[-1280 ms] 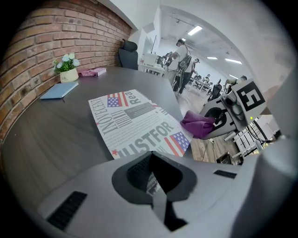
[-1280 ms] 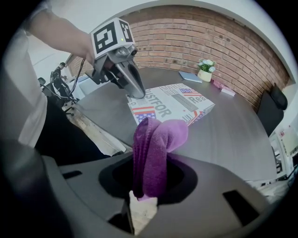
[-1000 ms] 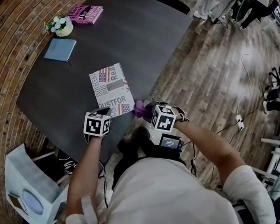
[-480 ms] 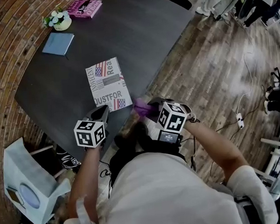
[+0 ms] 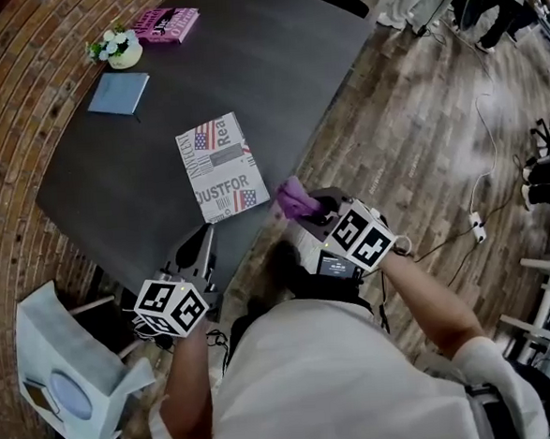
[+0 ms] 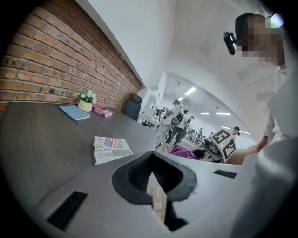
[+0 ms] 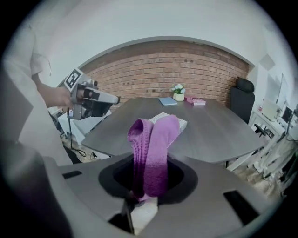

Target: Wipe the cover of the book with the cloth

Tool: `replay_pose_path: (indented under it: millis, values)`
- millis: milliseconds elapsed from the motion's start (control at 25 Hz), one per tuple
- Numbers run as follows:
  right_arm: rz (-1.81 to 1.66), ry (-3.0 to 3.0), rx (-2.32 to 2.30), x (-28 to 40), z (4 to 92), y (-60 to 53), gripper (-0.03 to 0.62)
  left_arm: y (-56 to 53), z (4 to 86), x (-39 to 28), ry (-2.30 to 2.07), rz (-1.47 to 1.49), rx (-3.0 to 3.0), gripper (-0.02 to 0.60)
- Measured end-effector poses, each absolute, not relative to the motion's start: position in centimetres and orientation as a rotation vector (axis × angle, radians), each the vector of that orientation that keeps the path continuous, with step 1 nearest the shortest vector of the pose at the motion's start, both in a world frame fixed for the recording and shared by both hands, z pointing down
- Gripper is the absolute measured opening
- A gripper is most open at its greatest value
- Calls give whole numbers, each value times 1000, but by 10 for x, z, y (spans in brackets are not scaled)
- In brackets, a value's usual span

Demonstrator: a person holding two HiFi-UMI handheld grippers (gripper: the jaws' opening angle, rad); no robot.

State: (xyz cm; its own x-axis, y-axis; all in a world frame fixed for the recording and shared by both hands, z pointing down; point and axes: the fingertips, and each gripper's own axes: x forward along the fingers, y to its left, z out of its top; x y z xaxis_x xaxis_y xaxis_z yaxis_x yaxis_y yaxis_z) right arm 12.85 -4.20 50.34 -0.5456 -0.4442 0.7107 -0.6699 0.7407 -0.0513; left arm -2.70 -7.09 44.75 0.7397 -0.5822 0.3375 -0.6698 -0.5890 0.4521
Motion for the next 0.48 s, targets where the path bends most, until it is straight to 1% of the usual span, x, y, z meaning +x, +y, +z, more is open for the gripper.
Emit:
replay_pose_path:
  millis: [480]
  values:
    - [450,-2312,1186,65,435,13,110,16,389,-104,-809,1,2481,8]
